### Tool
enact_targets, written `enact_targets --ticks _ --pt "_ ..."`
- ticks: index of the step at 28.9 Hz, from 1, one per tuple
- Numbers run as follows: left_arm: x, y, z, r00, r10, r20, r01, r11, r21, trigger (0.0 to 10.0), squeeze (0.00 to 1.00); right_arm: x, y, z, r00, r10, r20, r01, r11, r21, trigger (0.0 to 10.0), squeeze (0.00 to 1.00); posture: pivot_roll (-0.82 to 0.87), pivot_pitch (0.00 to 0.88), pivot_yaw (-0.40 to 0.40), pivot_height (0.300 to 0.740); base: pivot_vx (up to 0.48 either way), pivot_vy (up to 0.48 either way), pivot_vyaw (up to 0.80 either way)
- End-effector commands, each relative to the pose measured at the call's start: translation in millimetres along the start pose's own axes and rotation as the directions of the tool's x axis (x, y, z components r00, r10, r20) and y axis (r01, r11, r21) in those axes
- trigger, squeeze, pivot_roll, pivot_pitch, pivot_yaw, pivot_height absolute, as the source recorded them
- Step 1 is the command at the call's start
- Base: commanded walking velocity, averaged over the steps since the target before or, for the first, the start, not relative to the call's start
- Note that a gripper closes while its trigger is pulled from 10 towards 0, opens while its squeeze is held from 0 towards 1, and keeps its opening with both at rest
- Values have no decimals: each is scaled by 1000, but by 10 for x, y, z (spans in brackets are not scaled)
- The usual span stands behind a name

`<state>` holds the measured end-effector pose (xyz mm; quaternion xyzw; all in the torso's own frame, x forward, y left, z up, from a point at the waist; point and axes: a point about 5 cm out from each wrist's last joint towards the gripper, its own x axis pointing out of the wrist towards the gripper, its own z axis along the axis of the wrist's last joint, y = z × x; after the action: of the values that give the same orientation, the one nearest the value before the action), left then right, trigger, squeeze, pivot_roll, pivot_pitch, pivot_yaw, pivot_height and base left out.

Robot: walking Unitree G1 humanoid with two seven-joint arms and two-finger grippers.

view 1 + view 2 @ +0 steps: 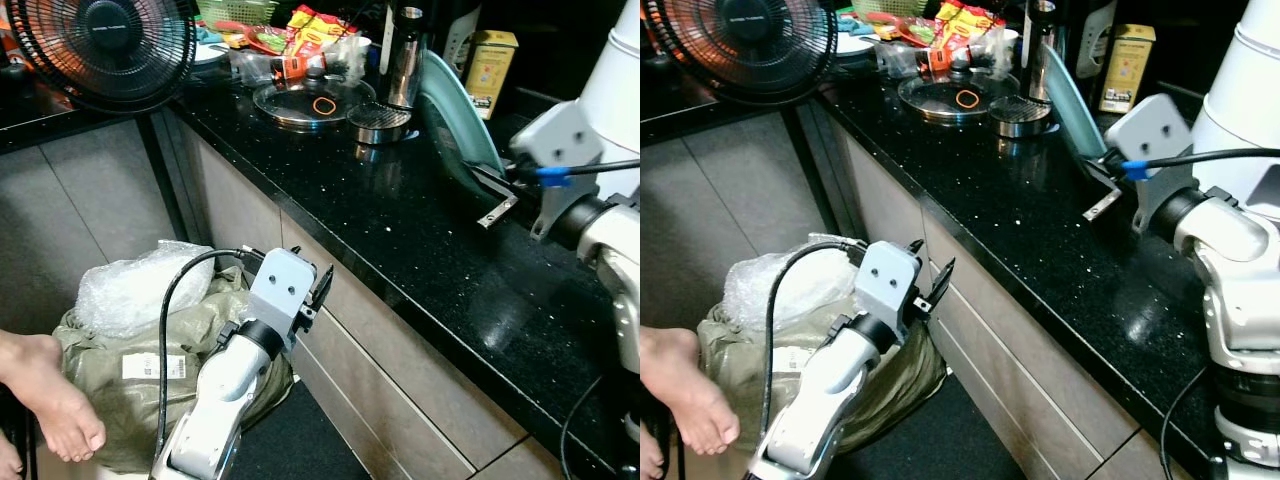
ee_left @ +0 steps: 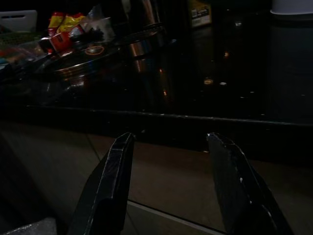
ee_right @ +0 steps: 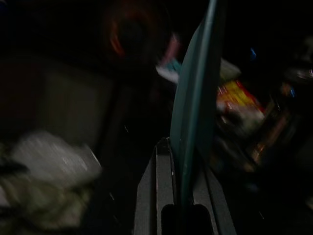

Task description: Kitchen organization

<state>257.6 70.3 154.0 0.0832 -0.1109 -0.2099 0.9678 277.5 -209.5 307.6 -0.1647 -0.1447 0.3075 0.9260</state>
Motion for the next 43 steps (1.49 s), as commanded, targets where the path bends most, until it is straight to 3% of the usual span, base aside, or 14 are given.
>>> enact_targets --ticks 1,11,18,22,26,32,35,40,43 --pt "-1 -14 -34 1000 -6 -11 6 1000 -1 10000 0 -41 3 72 998 27 56 -29 999 37 10000 0 -37 0 4 736 0 0 0" --pt "22 -24 89 998 -36 42 38 999 -29 10000 0 -184 6 61 989 88 118 -106 983 150 10000 0 -34 0 4 736 0 0 -720" --pt "65 -100 358 981 -117 152 127 990 -55 10000 0 -242 2 30 991 89 103 -106 979 174 10000 0 -32 0 5 736 0 0 -800" --pt "69 -107 371 980 -123 155 132 990 -50 10000 0 -251 -44 12 995 56 88 -70 983 169 10000 0 -34 0 6 736 0 0 -800" --pt "74 -92 335 984 -111 140 116 993 -30 10000 0 -258 -314 -107 986 -166 -12 166 979 121 10000 0 -38 0 7 736 0 0 -800" --pt "77 -71 316 987 -97 126 100 995 -17 10000 0 -266 -403 -135 969 -242 -43 245 965 98 10000 0 -37 0 6 736 0 0 -800" --pt "116 51 276 995 0 97 1 1000 -4 10000 0 -227 -523 -218 927 -362 -99 368 929 46 10000 0 -34 0 4 736 0 0 -800" --pt "154 211 228 987 145 68 -144 989 -11 10000 0 -120 -482 -358 899 -407 -160 410 912 -18 10000 0 -32 0 -1 736 0 0 -800" --pt "158 244 225 984 166 65 -166 986 -4 10000 0 -61 -451 -405 895 -412 -173 412 910 -37 10000 0 -32 0 -1 736 0 0 -800"
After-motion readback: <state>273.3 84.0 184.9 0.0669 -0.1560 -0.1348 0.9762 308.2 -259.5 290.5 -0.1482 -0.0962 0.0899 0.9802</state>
